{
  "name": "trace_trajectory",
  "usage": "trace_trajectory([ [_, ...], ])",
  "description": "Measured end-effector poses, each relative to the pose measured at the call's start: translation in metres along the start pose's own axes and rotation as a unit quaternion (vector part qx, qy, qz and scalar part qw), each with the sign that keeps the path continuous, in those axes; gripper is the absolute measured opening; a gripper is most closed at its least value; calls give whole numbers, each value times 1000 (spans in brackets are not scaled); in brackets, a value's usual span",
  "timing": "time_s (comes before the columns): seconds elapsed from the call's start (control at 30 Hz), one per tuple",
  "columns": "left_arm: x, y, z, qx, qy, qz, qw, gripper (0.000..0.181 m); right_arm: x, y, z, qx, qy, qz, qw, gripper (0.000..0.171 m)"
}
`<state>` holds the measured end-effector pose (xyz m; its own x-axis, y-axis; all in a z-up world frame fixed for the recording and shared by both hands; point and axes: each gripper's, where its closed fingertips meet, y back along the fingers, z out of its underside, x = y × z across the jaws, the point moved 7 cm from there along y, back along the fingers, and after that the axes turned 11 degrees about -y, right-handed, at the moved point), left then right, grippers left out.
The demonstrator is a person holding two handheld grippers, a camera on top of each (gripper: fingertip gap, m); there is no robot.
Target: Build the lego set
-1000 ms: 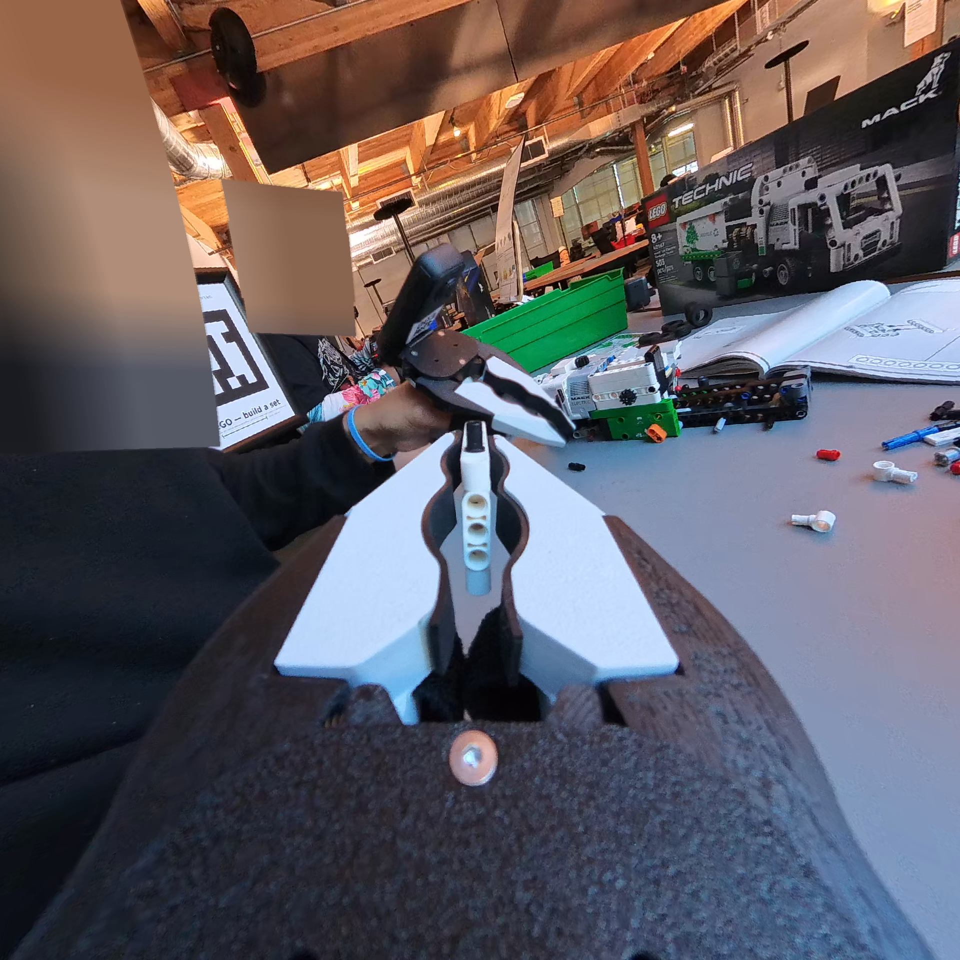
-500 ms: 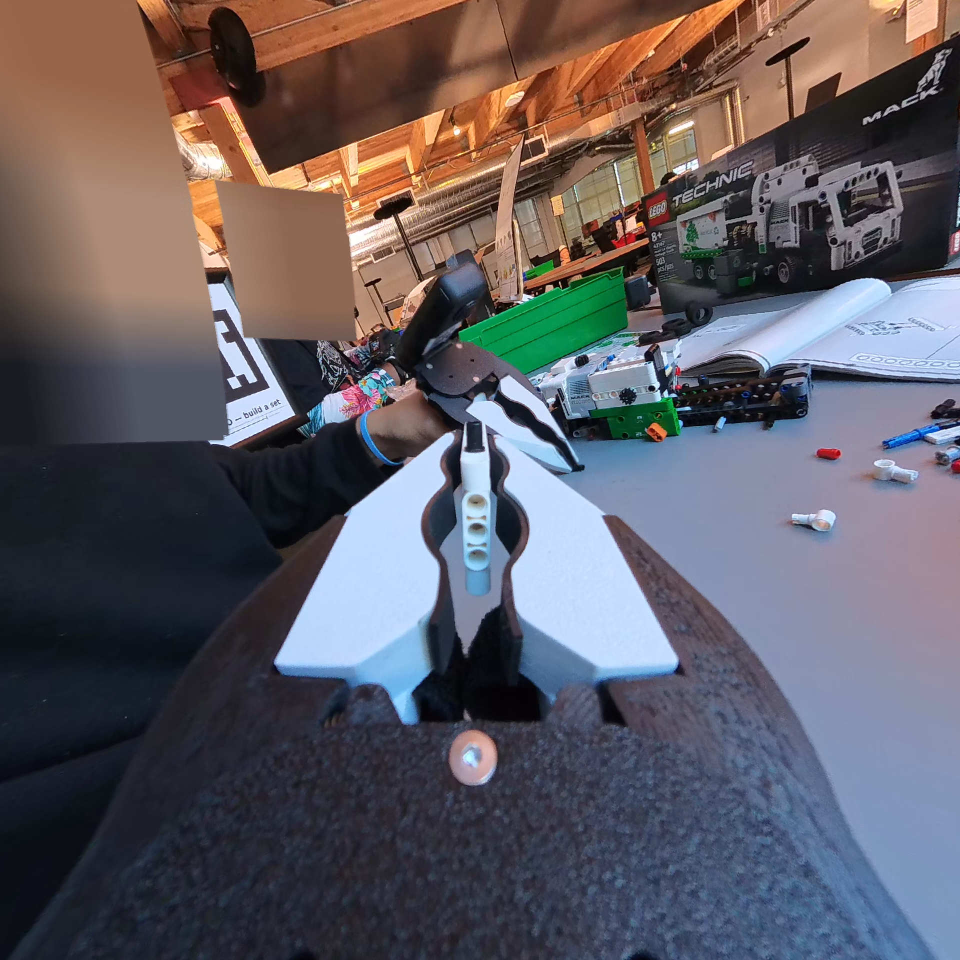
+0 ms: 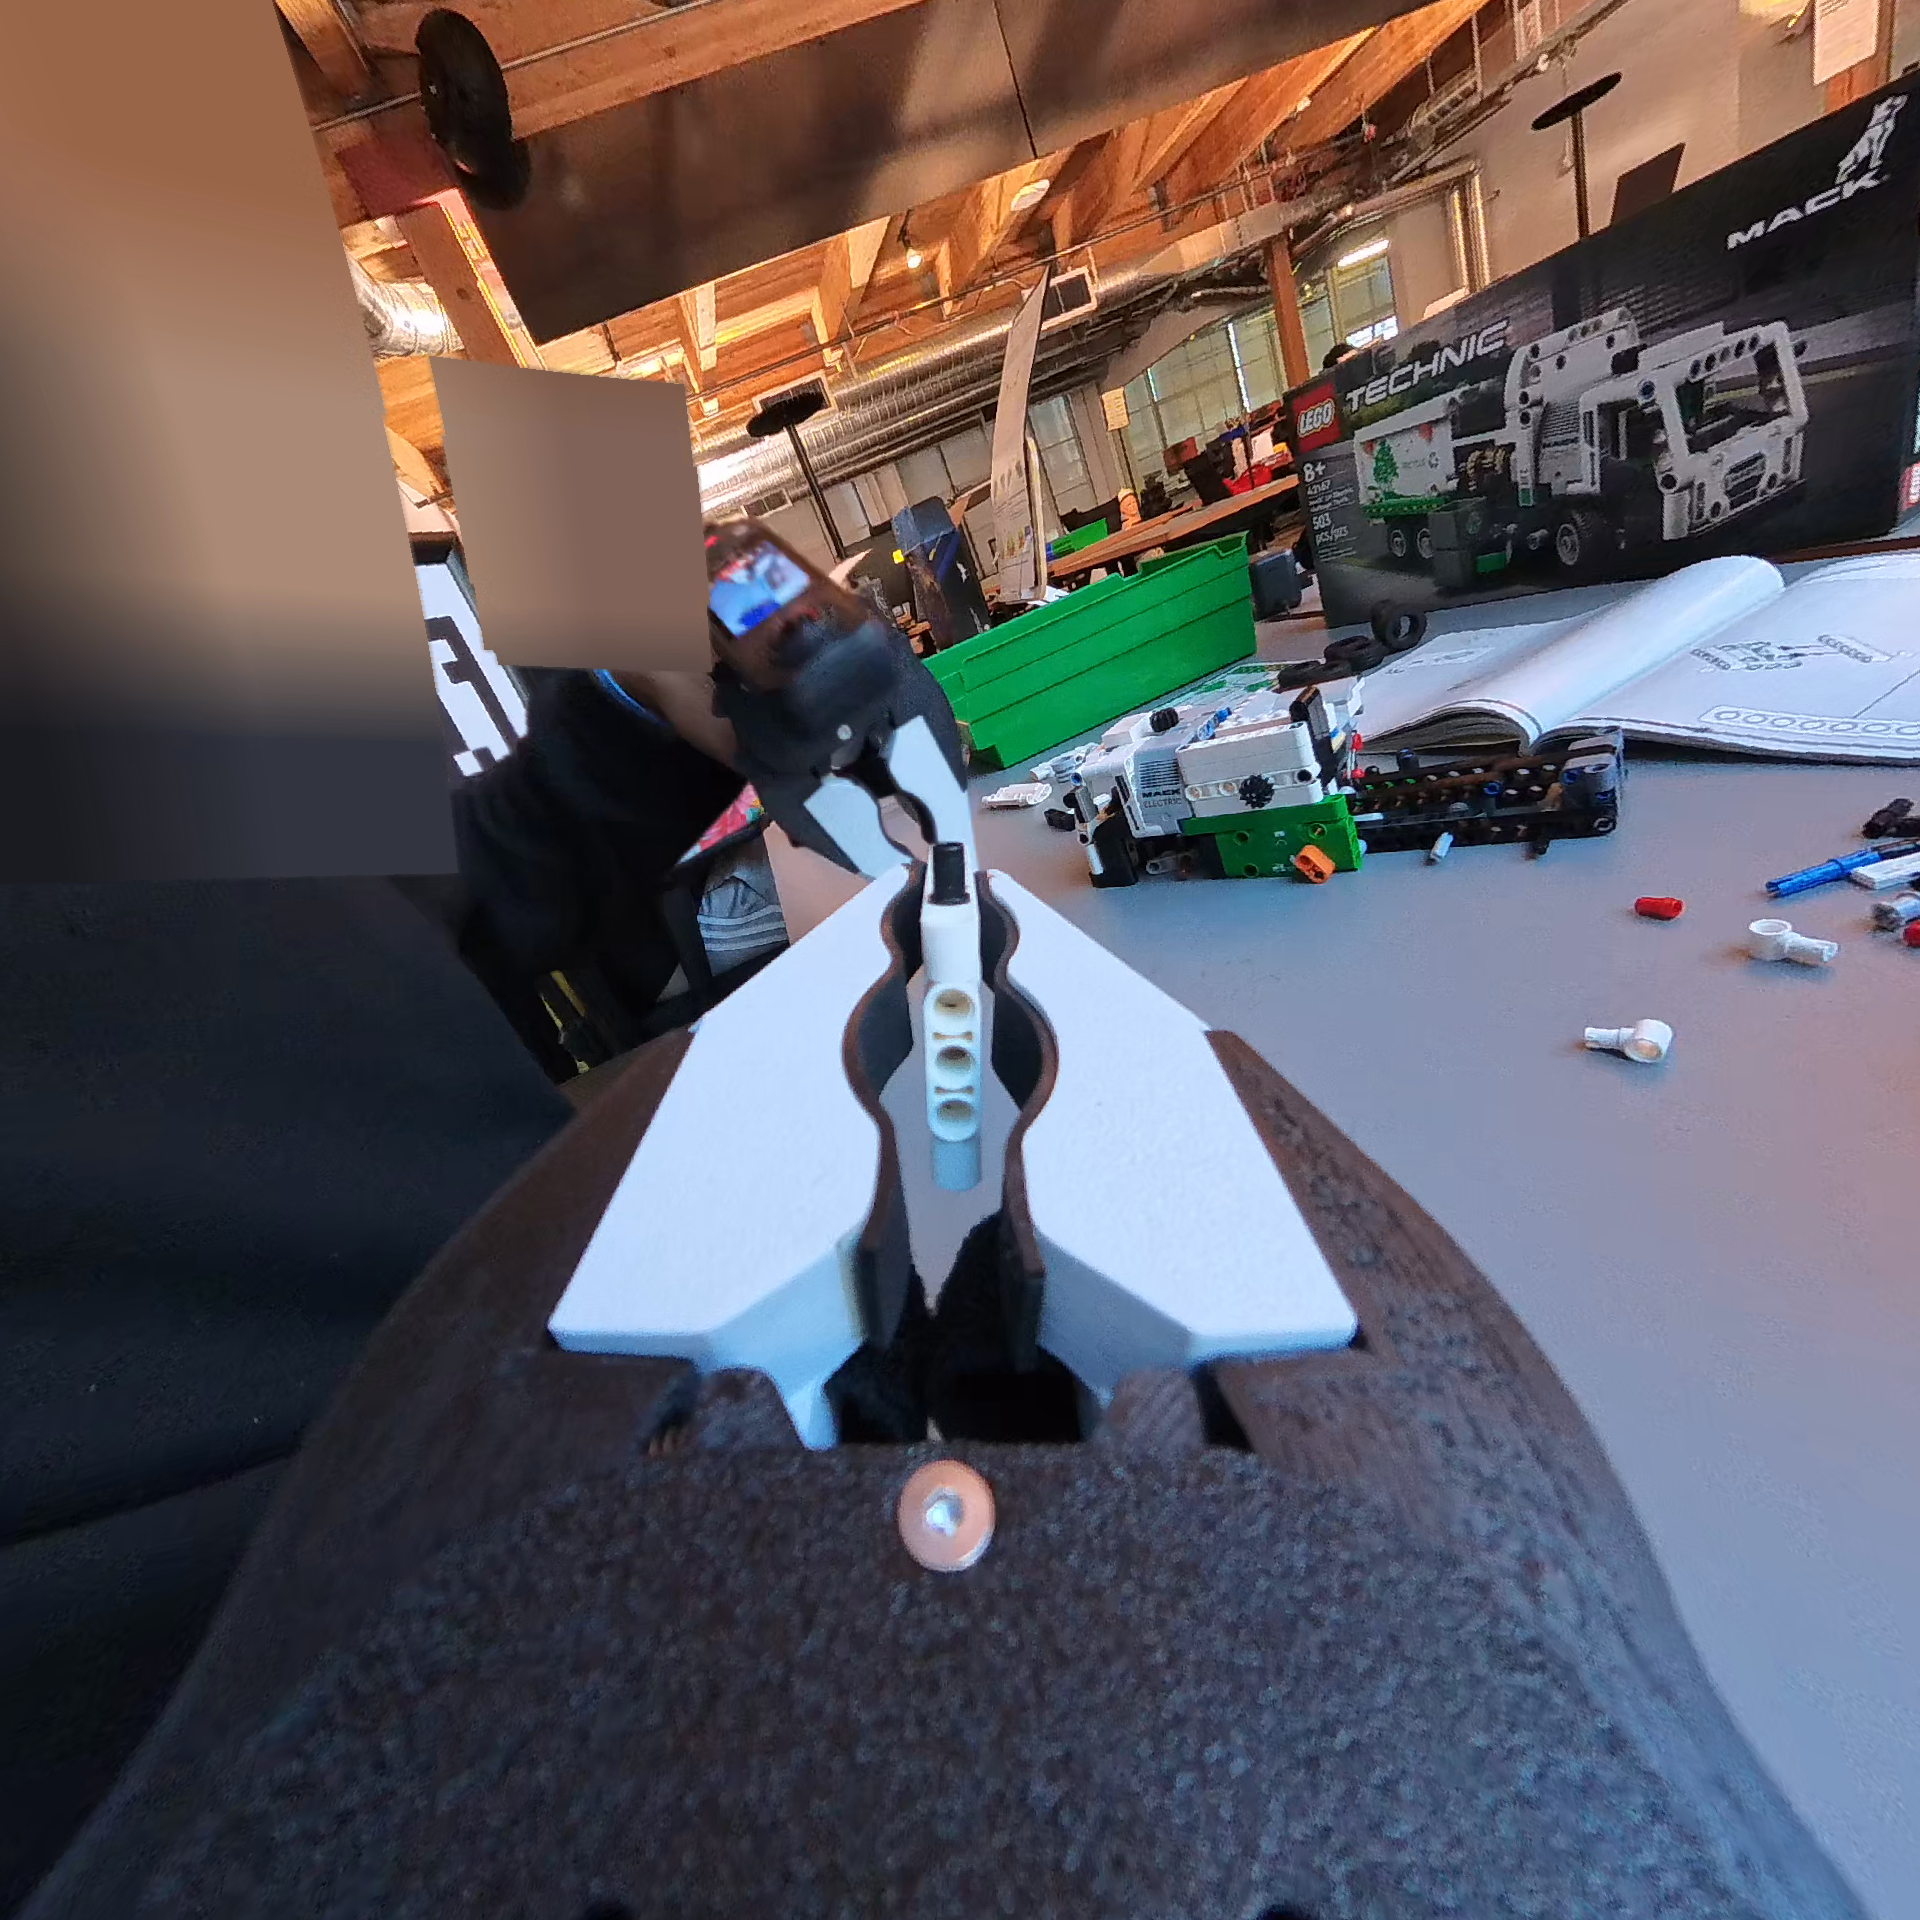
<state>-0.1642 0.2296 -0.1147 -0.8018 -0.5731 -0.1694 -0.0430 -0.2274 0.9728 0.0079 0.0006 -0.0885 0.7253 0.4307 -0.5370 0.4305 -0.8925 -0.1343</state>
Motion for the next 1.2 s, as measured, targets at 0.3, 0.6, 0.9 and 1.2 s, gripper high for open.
trace_trajectory([
  [0.3,-10,-5,1,-142,-58,83,985,3,-1,-1,1,-4,5,4,1000,7],
  [0.6,-9,-10,-4,-169,-73,101,978,3,-1,-1,1,-4,4,2,1000,7],
  [0.9,-7,-13,-3,-178,-63,99,977,3,-1,0,1,0,3,0,1000,7],
  [1.2,-7,-14,-3,-186,-72,96,975,4,-1,0,1,-1,4,0,1000,7],
])
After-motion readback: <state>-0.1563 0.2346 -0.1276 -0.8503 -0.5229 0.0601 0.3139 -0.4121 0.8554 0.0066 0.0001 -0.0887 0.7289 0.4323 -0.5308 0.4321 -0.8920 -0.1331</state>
